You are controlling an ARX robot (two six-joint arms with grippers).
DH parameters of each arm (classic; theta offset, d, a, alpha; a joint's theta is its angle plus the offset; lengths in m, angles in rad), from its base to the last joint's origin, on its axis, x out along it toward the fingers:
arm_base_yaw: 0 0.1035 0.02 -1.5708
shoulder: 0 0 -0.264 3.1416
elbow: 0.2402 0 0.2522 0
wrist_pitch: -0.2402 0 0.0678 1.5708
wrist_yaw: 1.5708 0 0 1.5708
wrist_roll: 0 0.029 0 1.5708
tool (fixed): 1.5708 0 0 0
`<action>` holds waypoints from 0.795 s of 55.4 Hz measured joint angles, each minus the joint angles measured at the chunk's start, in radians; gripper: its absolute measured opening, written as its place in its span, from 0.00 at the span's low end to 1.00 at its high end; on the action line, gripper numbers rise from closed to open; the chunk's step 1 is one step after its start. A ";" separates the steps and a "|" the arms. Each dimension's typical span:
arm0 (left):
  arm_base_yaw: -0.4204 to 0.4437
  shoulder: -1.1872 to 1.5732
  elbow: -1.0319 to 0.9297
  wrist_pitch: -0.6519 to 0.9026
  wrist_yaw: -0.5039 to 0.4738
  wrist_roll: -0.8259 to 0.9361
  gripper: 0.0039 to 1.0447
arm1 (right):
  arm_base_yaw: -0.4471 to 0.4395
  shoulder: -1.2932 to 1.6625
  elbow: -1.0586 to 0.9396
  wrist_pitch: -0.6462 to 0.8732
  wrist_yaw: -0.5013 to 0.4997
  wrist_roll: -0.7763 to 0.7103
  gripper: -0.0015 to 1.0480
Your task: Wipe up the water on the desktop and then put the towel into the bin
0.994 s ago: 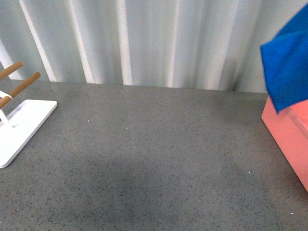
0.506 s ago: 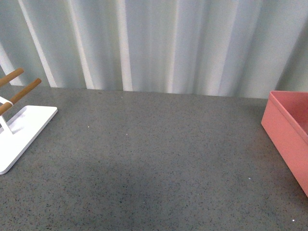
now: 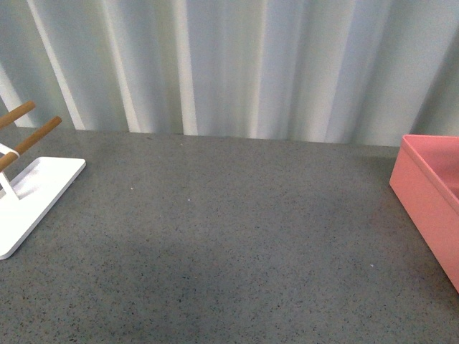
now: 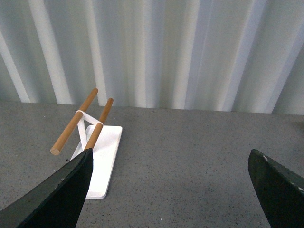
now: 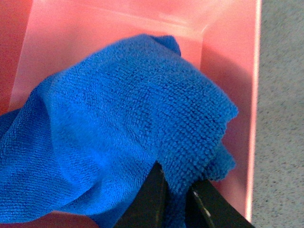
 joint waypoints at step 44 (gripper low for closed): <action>0.000 0.000 0.000 0.000 0.000 0.000 0.94 | 0.012 -0.080 0.031 -0.091 -0.211 0.244 0.93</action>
